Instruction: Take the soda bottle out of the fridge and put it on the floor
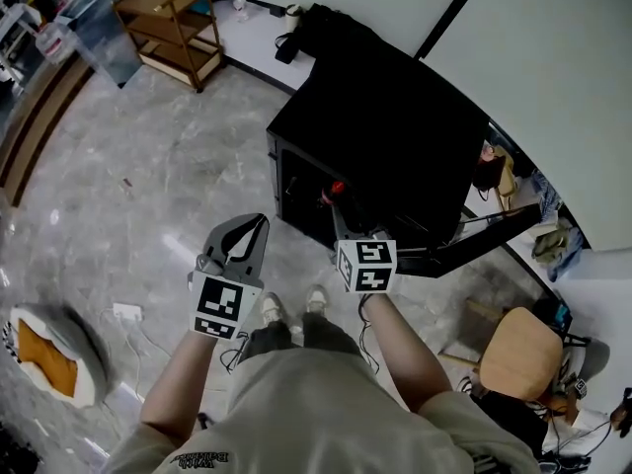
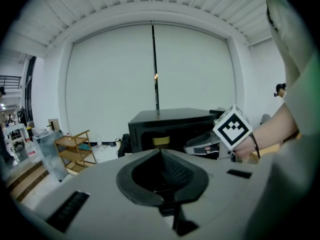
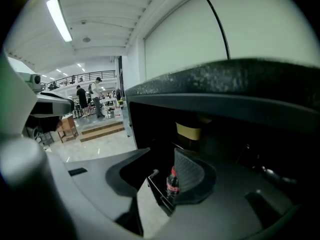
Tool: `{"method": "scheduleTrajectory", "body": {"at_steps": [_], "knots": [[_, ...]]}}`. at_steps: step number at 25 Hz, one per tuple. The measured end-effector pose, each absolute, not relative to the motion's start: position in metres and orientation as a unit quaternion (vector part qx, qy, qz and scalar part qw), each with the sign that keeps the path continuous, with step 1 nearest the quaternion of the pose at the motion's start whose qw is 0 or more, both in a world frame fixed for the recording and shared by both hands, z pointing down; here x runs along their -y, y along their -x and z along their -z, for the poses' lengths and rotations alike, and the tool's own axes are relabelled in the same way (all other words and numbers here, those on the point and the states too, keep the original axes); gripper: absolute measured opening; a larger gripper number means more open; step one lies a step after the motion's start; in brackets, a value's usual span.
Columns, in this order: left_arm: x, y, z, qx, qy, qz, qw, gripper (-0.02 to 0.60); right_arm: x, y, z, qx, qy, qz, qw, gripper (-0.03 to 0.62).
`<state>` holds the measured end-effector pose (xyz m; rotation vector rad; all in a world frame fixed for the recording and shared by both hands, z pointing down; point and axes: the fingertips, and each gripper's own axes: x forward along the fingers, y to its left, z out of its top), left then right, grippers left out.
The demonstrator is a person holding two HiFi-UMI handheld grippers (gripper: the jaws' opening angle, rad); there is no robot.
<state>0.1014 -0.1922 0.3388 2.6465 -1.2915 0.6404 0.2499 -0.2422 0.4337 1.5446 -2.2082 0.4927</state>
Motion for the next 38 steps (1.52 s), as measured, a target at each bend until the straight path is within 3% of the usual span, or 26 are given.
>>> {"method": "scheduleTrajectory", "body": {"at_steps": [17,38], "knots": [[0.22,-0.121,-0.426,0.394,-0.875,-0.252,0.13,0.008,0.289,-0.257,-0.532,0.758,-0.551,-0.224,0.27,0.15],[0.216,-0.126,-0.461,0.38,-0.868,-0.256,0.192,0.008,0.306,-0.265,-0.573,0.755,-0.522,-0.228,0.325,0.112]]}}
